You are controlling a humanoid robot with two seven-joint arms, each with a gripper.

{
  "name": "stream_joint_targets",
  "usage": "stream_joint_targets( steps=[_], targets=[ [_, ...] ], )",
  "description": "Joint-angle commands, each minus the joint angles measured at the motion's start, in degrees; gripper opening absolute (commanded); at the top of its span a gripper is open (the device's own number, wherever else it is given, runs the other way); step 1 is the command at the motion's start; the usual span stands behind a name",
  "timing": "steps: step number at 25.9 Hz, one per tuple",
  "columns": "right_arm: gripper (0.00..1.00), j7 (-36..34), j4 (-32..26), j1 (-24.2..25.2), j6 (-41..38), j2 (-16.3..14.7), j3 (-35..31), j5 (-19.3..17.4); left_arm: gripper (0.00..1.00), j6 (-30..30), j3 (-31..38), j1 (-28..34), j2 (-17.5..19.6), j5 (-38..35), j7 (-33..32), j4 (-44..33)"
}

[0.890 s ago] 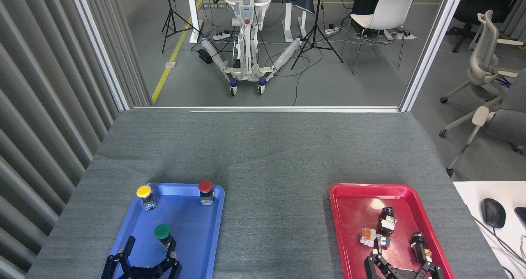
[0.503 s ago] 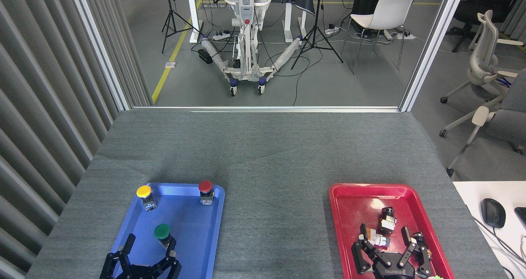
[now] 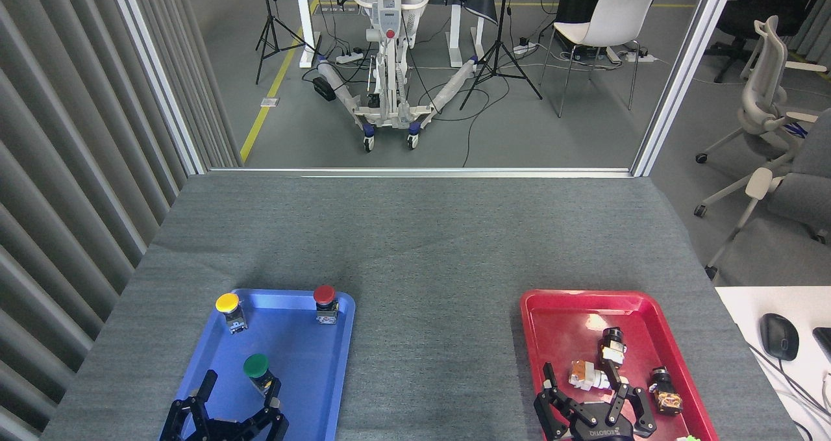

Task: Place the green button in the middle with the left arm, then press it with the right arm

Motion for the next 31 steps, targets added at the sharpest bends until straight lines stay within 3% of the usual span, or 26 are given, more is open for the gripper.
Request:
stream_joint_targets(
  steps=[1,8,12,15,22,25,31],
  targets=[
    [0.99,-0.04,-0.50,0.90,0.18,0.10,-0.11,-0.31,1.00,0.02,0.00,0.02,-0.15,-0.04,-0.09,0.08],
    [0.99,-0.39,-2.96,2.13,2.47,0.27,-0.02,0.22,1.00,0.11,0.09,-0.42,-0.86,0.05,-0.35,1.57],
    [0.99,-1.00,-3.05,2.57,4.93,-2.80,0.60,0.48,1.00,1.60,-0.18,-0.42,-0.94,0.05,-0.35,1.22],
    [0.99,-1.62,-3.05,3.01,5.10,-3.42,0.68,0.31,1.00,3.18,-0.71,-0.42,-0.95,0.14,-0.35,1.31],
    [0.97,-2.14,-6.30,8.37,9.32,-7.11,4.29,-0.04,1.00,3.80,-1.06,-0.51,-1.12,0.23,-0.35,2.63],
    [0.97,-1.71,-6.48,6.79,12.84,-6.93,5.34,-0.13,1.00,4.59,-1.06,-0.59,-1.30,0.23,-0.35,4.12],
    [0.98,-3.55,-6.48,5.65,12.49,-8.08,7.19,-1.54,1.00,4.68,-2.29,-2.00,-1.39,0.31,-0.35,7.20]
  ],
)
